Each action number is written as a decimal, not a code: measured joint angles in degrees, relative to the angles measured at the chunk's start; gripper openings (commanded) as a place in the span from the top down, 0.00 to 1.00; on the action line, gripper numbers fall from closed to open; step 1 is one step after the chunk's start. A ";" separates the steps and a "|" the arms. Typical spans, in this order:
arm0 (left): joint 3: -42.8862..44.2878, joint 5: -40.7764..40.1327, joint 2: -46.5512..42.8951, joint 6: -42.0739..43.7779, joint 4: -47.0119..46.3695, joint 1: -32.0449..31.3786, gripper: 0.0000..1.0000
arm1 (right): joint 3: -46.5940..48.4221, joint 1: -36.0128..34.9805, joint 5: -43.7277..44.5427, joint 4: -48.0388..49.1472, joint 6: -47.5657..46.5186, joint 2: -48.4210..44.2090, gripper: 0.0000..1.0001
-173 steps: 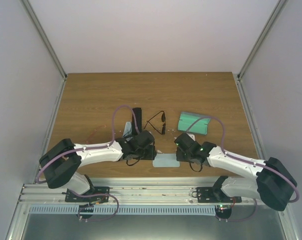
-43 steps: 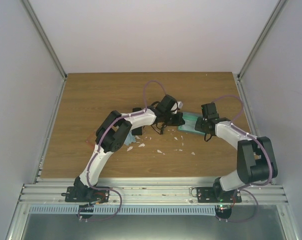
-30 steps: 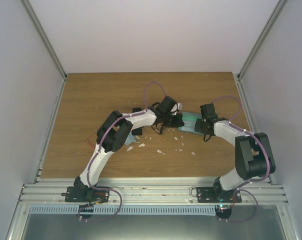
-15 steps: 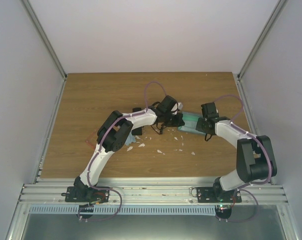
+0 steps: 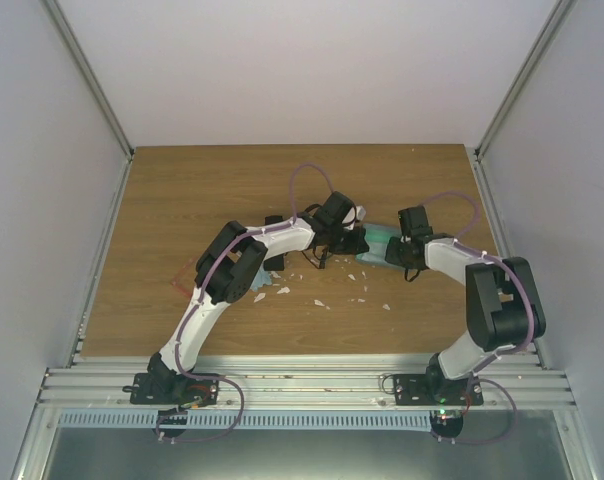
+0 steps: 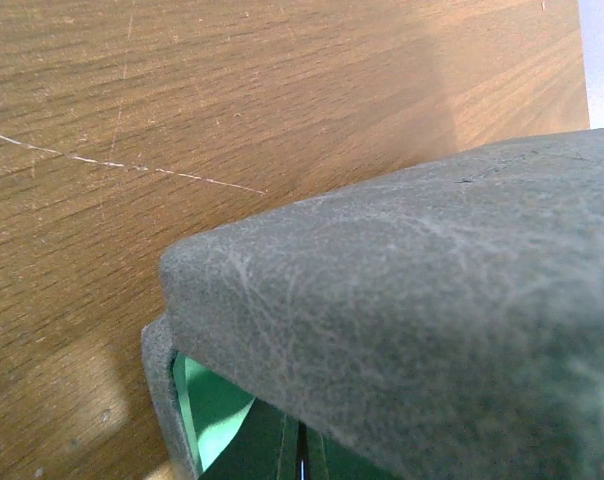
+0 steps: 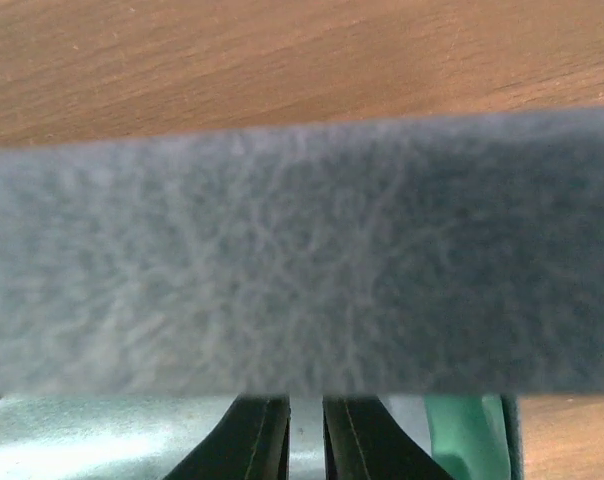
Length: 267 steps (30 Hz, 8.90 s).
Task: Organize the sunglasses
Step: Place the glasses cleaning cloth in the sunglasses case, then pick up the sunglasses from the center of the board, then adjust the sunglasses case at the center of the board.
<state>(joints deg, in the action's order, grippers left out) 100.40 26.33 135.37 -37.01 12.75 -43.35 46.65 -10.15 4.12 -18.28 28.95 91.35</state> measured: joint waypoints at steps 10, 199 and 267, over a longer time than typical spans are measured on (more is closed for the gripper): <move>0.09 -0.11 0.02 0.31 0.15 0.00 0.99 | -0.48 0.00 1.03 1.46 0.46 1.75 0.89; -40.65 -13.18 -63.67 -2.19 -3.56 -0.50 0.51 | 5.18 -22.56 -6.91 2.75 18.12 -26.18 0.99; 3.85 10.49 7.89 -4.00 -14.36 6.51 0.73 | -8.31 -17.84 7.26 -18.03 22.12 -48.92 0.99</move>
<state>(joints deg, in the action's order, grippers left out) 104.25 36.82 143.26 -41.01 -1.61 -36.84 38.35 -27.99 11.38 -36.32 51.07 42.44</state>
